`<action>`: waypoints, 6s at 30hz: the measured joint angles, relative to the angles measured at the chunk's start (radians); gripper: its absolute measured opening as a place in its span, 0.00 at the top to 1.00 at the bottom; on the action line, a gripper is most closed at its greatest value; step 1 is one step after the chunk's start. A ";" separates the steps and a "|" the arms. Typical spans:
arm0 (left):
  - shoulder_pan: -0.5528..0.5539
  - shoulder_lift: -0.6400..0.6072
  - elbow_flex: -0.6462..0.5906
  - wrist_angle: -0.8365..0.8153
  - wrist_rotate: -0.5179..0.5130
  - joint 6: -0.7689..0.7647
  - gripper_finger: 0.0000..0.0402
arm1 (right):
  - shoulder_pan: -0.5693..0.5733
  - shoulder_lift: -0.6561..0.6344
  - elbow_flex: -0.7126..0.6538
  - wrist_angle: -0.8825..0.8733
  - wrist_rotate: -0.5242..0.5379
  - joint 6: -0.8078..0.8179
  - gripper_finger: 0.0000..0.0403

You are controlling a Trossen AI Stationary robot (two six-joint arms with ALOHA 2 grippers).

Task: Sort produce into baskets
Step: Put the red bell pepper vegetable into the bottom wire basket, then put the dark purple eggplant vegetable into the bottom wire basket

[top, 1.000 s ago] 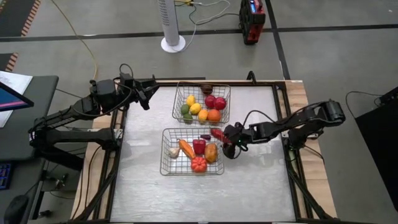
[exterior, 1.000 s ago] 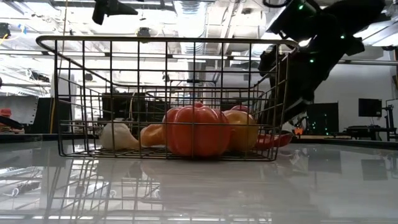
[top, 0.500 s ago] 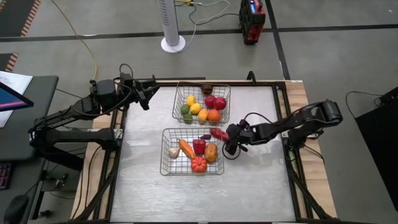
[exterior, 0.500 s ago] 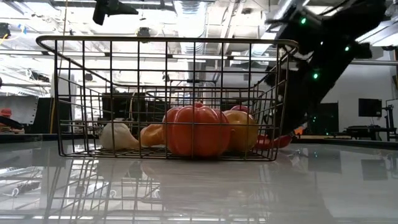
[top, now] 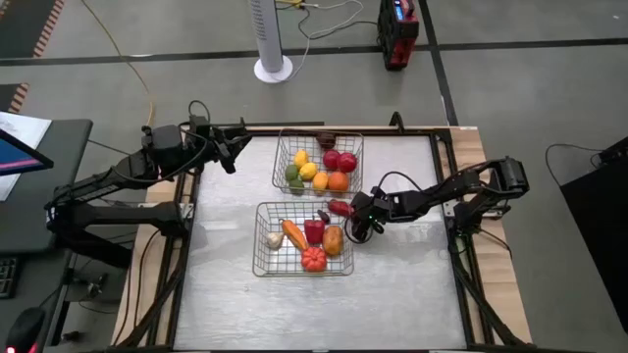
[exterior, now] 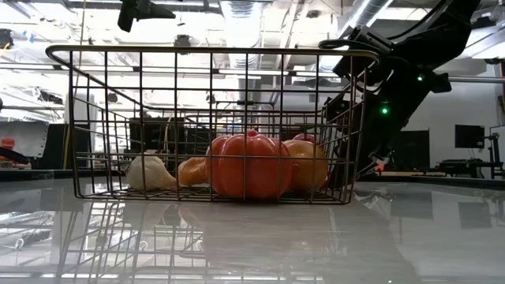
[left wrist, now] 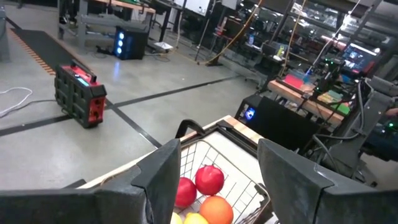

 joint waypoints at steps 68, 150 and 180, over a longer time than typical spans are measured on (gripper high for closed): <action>0.000 -0.163 0.000 -0.008 -0.052 0.253 0.50 | -0.028 -0.082 0.511 -0.669 -0.018 -0.060 0.29; 0.000 -0.164 0.000 -0.048 -0.060 0.263 0.50 | 0.012 0.278 0.784 -0.365 -0.367 -0.647 0.29; 0.000 -0.183 0.000 -0.123 0.030 0.169 0.50 | 0.092 0.220 0.489 -0.329 -0.068 0.081 0.29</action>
